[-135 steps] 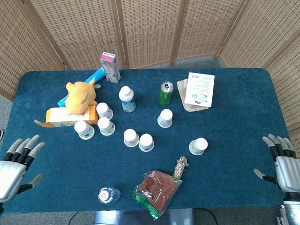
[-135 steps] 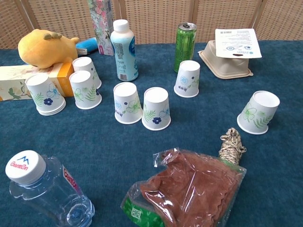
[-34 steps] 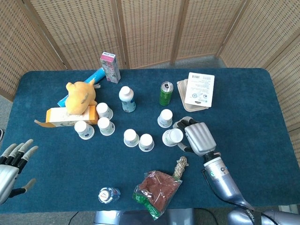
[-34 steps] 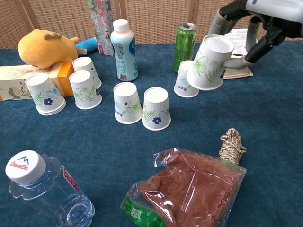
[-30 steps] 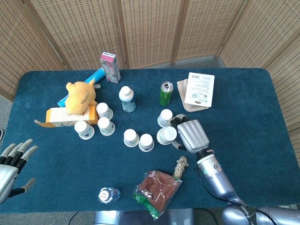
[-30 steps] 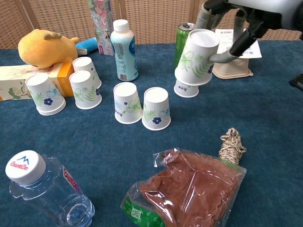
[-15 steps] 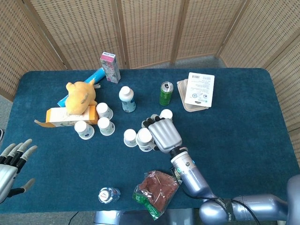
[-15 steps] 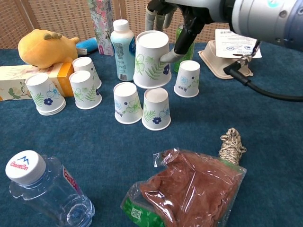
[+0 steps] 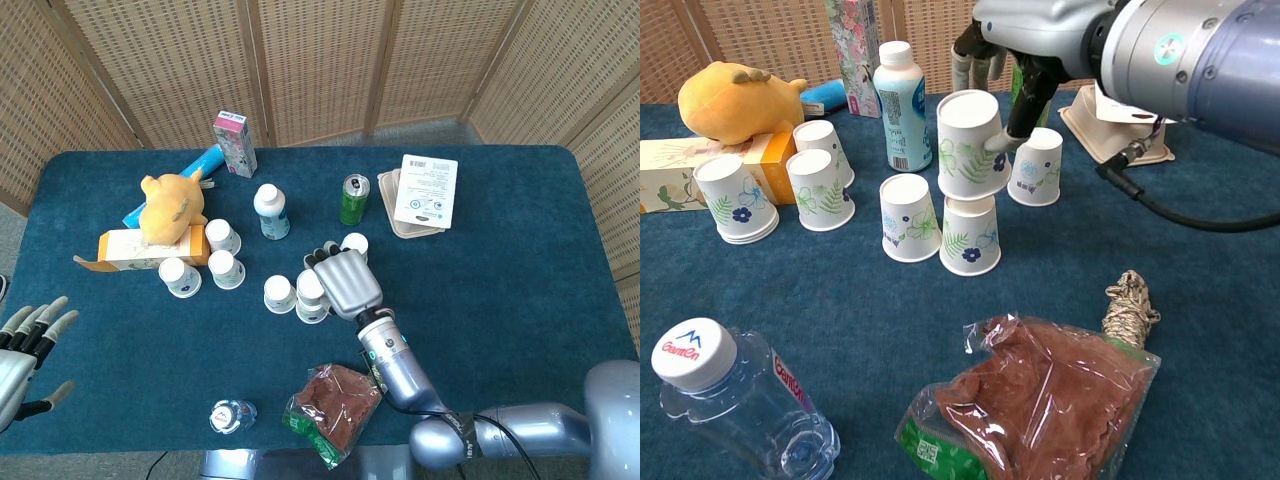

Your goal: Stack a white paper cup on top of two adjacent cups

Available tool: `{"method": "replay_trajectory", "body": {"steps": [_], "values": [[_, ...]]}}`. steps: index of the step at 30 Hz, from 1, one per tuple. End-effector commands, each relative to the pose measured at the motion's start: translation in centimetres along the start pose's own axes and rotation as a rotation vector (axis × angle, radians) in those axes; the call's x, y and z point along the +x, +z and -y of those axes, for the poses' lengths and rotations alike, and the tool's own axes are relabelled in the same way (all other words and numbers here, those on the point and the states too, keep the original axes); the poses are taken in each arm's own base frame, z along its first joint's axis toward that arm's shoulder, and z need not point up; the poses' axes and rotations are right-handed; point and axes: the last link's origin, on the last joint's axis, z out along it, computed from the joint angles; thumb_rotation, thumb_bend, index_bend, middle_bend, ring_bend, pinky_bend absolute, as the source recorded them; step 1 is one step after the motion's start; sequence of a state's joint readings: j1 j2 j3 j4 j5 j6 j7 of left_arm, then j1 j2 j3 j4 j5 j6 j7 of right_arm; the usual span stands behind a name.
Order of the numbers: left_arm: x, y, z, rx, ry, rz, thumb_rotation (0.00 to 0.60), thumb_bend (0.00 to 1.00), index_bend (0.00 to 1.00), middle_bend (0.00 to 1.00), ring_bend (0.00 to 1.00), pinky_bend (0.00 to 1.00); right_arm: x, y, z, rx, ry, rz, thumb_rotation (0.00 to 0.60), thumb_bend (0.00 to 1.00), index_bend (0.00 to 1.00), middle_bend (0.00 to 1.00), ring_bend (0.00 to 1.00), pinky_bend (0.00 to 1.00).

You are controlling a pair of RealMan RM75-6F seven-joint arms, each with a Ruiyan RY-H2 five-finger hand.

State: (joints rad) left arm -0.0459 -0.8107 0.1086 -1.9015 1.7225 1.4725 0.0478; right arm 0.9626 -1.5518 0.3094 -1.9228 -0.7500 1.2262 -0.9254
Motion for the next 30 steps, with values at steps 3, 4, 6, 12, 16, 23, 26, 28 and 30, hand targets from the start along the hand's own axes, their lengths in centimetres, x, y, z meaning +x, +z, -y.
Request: {"method": "replay_trajectory", "body": {"steps": [3, 4, 6, 12, 16, 23, 26, 28, 30], "values": [[0.0, 0.1, 0.0, 0.000, -0.001, 0.004, 0.600, 0.31, 0.06, 0.00, 0.00, 0.00, -0.2, 0.4, 0.6, 0.013, -0.016, -0.001, 0.600, 0.33, 0.41, 0.40, 0.25, 0.54], [0.0, 0.1, 0.0, 0.000, -0.001, 0.005, 0.600, 0.31, 0.06, 0.00, 0.00, 0.00, -0.3, 0.5, 0.8, 0.015, -0.015, 0.001, 0.600, 0.33, 0.41, 0.40, 0.25, 0.54], [0.0, 0.1, 0.1, 0.001, -0.003, 0.005, 0.600, 0.31, 0.06, 0.00, 0.00, 0.00, -0.4, 0.6, 1.0, 0.016, -0.017, 0.004, 0.600, 0.33, 0.41, 0.40, 0.25, 0.54], [-0.1, 0.2, 0.1, 0.003, -0.002, 0.010, 0.600, 0.31, 0.06, 0.00, 0.00, 0.00, -0.4, 1.1, 1.4, 0.014, -0.010, 0.003, 0.600, 0.33, 0.41, 0.40, 0.25, 0.54], [-0.2, 0.3, 0.1, 0.003, -0.001, 0.018, 0.600, 0.31, 0.06, 0.00, 0.00, 0.00, -0.4, 1.6, 1.7, 0.013, -0.021, 0.003, 0.600, 0.33, 0.41, 0.40, 0.25, 0.54], [-0.1, 0.4, 0.3, 0.011, -0.005, 0.019, 0.600, 0.31, 0.06, 0.00, 0.00, 0.00, -0.4, 2.1, 1.9, 0.005, -0.032, 0.007, 0.600, 0.33, 0.41, 0.40, 0.25, 0.54], [-0.2, 0.5, 0.3, 0.012, -0.002, 0.023, 0.600, 0.31, 0.06, 0.00, 0.00, 0.00, -0.4, 2.0, 1.9, 0.006, -0.032, 0.011, 0.600, 0.32, 0.41, 0.40, 0.25, 0.54], [-0.3, 0.5, 0.2, 0.010, -0.001, 0.025, 0.600, 0.31, 0.06, 0.00, 0.00, 0.00, -0.4, 1.9, 2.0, 0.007, -0.033, 0.013, 0.600, 0.32, 0.41, 0.40, 0.25, 0.54], [-0.3, 0.5, 0.1, 0.008, 0.000, 0.026, 0.600, 0.31, 0.06, 0.00, 0.00, 0.00, -0.5, 1.9, 1.9, 0.006, -0.034, 0.015, 0.600, 0.33, 0.41, 0.40, 0.25, 0.54]]}}
